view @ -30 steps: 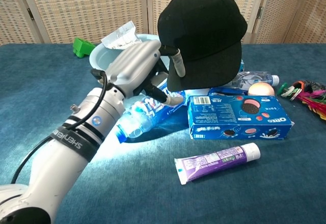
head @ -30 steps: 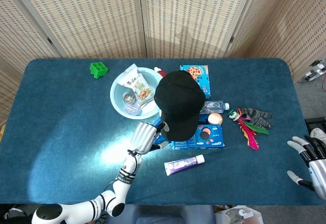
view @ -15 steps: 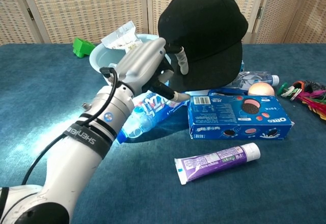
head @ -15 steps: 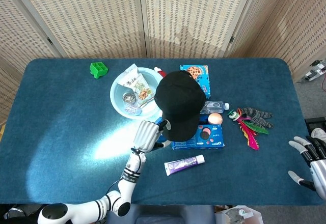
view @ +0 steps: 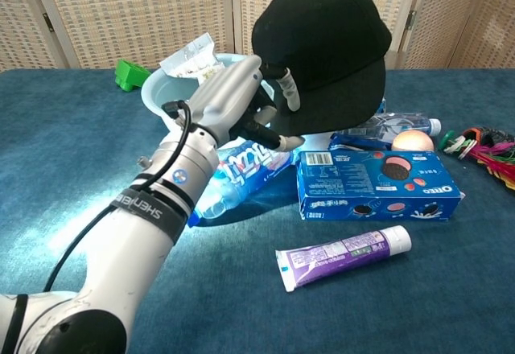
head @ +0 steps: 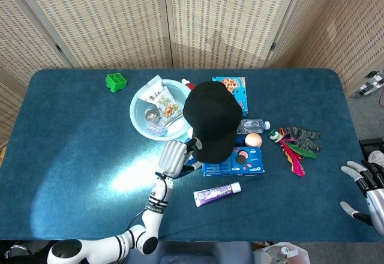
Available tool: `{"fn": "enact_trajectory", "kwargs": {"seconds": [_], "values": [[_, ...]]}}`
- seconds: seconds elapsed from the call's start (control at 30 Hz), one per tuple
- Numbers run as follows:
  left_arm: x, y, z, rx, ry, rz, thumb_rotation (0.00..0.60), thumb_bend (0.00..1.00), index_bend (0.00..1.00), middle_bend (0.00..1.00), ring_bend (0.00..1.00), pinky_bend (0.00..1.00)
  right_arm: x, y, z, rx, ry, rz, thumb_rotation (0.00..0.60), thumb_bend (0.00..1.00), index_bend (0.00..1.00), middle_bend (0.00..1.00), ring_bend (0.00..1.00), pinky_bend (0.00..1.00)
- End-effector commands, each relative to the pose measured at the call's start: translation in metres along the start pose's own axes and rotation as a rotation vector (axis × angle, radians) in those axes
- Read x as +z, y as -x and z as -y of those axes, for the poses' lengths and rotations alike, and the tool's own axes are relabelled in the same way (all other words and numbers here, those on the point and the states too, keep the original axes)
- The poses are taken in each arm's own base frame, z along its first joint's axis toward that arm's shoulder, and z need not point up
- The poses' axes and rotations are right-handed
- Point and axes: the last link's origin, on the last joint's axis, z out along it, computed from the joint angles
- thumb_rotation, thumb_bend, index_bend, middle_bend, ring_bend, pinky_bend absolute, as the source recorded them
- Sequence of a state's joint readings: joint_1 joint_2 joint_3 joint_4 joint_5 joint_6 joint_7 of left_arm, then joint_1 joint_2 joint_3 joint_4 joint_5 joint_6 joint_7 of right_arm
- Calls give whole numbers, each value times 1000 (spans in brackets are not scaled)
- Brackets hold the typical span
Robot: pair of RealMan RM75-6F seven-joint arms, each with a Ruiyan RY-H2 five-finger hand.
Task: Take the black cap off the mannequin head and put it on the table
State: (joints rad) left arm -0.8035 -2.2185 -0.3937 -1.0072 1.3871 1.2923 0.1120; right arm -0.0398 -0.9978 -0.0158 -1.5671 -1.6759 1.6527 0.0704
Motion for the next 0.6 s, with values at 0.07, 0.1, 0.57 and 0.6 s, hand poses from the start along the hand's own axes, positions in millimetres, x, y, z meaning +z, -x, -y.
{"fn": "enact_trajectory", "kwargs": {"seconds": [0.07,0.1,0.57,0.6], "values": [[2,-5,2,-11,-10,-14,600,242,435,984,1000,1000,0,0,0,1,-1,0,600,106,254,210,117,142],[2,-6,3,-11,-12,-18,600,256,431,984,1000,1000,0,0,0,1,-2,0,600,106,254,210,117,142],[5,-28,16,-23,9,-75,600,451,556,973,1000,1000,-1,-1,0,3,-3,-7,600,106,254,210,117,142],[6,-29,16,-24,15,-79,600,454,577,973,1000,1000,-1,-1,0,4,-4,-8,600,106,254,210,117,142]]}}
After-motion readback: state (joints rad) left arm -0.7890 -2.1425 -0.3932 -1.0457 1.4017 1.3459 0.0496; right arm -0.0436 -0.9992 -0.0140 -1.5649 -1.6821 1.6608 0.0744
